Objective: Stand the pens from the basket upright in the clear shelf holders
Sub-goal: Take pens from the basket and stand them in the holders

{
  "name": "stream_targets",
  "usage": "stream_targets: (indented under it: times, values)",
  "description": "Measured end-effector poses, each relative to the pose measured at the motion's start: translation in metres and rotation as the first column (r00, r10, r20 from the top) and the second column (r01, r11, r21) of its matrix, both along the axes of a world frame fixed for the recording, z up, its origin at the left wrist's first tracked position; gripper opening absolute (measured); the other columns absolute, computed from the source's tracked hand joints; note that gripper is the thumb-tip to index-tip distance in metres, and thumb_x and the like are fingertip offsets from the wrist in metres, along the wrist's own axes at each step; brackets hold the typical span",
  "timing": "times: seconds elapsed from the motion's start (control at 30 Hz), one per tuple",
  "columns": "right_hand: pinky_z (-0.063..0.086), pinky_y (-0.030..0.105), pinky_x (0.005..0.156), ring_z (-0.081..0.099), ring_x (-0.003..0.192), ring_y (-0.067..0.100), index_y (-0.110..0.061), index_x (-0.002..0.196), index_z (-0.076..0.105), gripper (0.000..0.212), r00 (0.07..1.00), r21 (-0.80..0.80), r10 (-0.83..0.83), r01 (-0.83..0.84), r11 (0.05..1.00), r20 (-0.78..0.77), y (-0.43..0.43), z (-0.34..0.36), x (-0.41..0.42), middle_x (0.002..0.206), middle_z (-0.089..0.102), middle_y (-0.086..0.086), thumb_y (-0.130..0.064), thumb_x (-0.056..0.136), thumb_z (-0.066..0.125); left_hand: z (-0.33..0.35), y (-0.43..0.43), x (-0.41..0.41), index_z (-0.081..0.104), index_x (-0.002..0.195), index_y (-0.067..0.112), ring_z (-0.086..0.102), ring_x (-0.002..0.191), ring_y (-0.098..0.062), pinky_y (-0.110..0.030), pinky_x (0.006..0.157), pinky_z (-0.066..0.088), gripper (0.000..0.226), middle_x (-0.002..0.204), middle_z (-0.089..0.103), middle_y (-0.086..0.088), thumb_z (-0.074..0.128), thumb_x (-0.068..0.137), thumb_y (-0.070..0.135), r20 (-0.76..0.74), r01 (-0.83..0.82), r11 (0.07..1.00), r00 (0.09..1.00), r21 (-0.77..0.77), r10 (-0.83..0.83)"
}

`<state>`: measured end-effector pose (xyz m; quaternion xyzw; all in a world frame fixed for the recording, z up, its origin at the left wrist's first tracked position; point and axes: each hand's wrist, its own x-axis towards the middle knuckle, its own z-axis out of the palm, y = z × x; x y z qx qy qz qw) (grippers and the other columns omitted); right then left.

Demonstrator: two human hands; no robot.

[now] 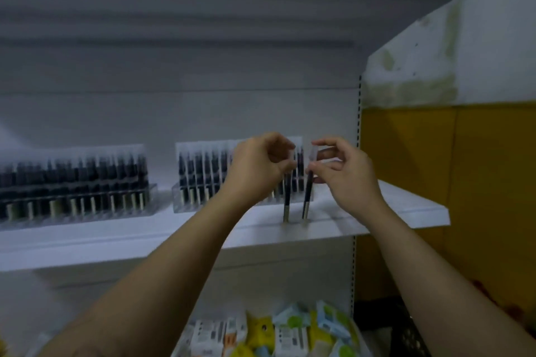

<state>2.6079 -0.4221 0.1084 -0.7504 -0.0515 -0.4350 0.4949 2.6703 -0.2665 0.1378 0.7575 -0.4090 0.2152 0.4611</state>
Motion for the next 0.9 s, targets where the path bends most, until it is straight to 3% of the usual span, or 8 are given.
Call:
stream_targets:
  times: [0.1,0.27,0.53,0.63,0.73,0.9]
  values:
    - [0.061,0.036,0.072,0.07,0.084,0.021,-0.026,0.106,0.06,0.031,0.999,0.008,-0.023,0.022,1.0,0.028,-0.02,0.019,0.007,0.096,0.064,0.003,-0.004,0.086,0.068,0.019,-0.023,0.006,0.065,0.104,0.023,0.064,0.08,0.0,-0.013,0.07,0.053,0.02,0.094,0.066,0.011,0.072,0.084,0.021,0.051,0.009,1.0,0.999,0.001,-0.009]
    - [0.061,0.038,0.072,0.07,0.082,0.019,-0.03,0.103,0.058,0.03,0.994,0.026,-0.075,0.074,0.997,0.077,-0.046,0.039,0.032,0.091,0.063,-0.001,-0.006,0.088,0.066,0.041,-0.052,0.028,0.064,0.097,0.022,0.067,0.08,-0.006,-0.025,0.074,0.058,0.016,0.094,0.067,0.007,0.072,0.084,0.021,0.111,0.018,0.998,0.994,-0.063,-0.011]
    - [0.061,0.034,0.07,0.07,0.082,0.02,-0.027,0.105,0.058,0.029,0.991,0.06,-0.083,0.077,0.995,0.102,-0.064,0.051,0.079,0.091,0.061,-0.001,-0.004,0.089,0.065,0.048,-0.075,0.073,0.065,0.095,0.02,0.065,0.076,-0.002,-0.015,0.068,0.054,0.014,0.091,0.067,0.005,0.073,0.084,0.019,0.132,-0.017,0.996,0.991,-0.087,0.029]
    - [0.061,0.036,0.07,0.07,0.083,0.022,-0.033,0.098,0.058,0.033,0.993,0.108,-0.071,0.061,0.992,0.092,-0.072,0.051,0.092,0.091,0.063,0.002,-0.003,0.088,0.066,0.043,-0.081,0.086,0.064,0.094,0.019,0.064,0.076,-0.002,-0.012,0.066,0.051,0.013,0.091,0.067,0.004,0.072,0.084,0.018,0.112,-0.032,0.998,0.993,-0.052,0.037]
    - [0.061,0.039,0.071,0.07,0.082,0.023,-0.027,0.104,0.06,0.03,0.997,0.103,-0.049,0.043,0.994,0.052,-0.078,0.045,0.101,0.093,0.063,0.005,-0.002,0.087,0.066,0.044,-0.086,0.093,0.064,0.093,0.019,0.064,0.075,-0.002,-0.009,0.061,0.049,0.013,0.089,0.067,0.005,0.073,0.084,0.019,0.116,-0.046,0.999,0.992,-0.026,0.049]
    - [0.061,0.037,0.071,0.07,0.084,0.024,-0.023,0.107,0.059,0.029,0.999,0.12,-0.016,0.011,0.993,0.045,-0.078,0.041,0.106,0.093,0.062,0.004,-0.003,0.087,0.066,0.048,-0.084,0.095,0.066,0.094,0.02,0.066,0.077,-0.006,-0.019,0.07,0.055,0.013,0.088,0.067,0.007,0.074,0.083,0.021,0.136,-0.059,0.997,0.989,-0.042,0.064]
